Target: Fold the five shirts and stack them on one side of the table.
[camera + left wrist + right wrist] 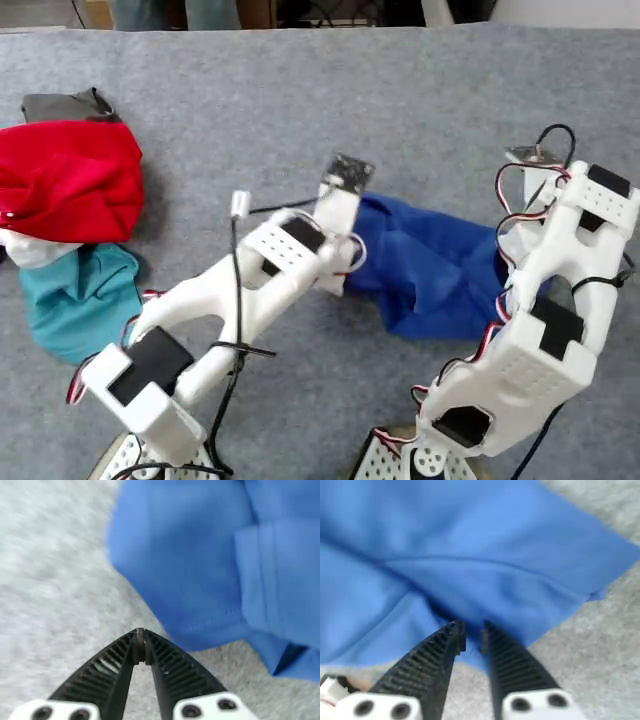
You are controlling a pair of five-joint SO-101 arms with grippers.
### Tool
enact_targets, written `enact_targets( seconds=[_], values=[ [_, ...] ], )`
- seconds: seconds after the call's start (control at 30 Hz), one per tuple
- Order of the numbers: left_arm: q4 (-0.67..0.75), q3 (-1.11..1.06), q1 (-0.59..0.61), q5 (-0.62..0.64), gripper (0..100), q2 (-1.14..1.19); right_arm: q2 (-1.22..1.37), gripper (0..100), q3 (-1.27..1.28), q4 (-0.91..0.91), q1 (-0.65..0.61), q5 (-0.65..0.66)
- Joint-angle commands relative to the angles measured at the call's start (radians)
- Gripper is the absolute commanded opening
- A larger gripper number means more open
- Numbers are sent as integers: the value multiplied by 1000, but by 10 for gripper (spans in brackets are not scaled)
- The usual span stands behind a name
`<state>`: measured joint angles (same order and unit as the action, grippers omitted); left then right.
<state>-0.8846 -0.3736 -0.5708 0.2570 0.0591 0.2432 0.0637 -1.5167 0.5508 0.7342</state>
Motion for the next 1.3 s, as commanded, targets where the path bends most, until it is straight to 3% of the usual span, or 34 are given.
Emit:
enact_targets(
  seconds=[0.0, 0.23, 0.33, 0.43, 0.5, 0.63, 0.83, 1.07, 1.17, 1.27],
  values=[
    [-69, 88, 42, 3, 28, -95, -142, 52, 28, -37, -81, 35],
    [-250, 48, 259, -74, 30, -137, -137, 305, 125, 71, -324, 21],
    [-249, -19, 349, -87, 30, -141, -64, 247, 150, 143, -342, 5],
    [-253, -64, 421, -160, 30, -141, -31, 16, 134, 141, -313, -5],
    [-253, -96, 467, -181, 30, -141, -47, 53, 124, 95, -281, -3],
    [-249, -124, 547, -196, 30, -135, -147, 18, 137, -3, -247, 14],
    [-249, -124, 590, -209, 30, -135, -426, 14, 378, -44, -269, 124],
    [-252, -127, 590, -209, 30, -141, -808, 15, 786, -109, -272, 480],
    [-249, -119, 581, -209, 30, -141, -935, 25, 816, -161, -270, 531],
    [-249, -81, 567, -207, 30, -133, -1040, 126, 794, -250, -270, 592]
  ],
)
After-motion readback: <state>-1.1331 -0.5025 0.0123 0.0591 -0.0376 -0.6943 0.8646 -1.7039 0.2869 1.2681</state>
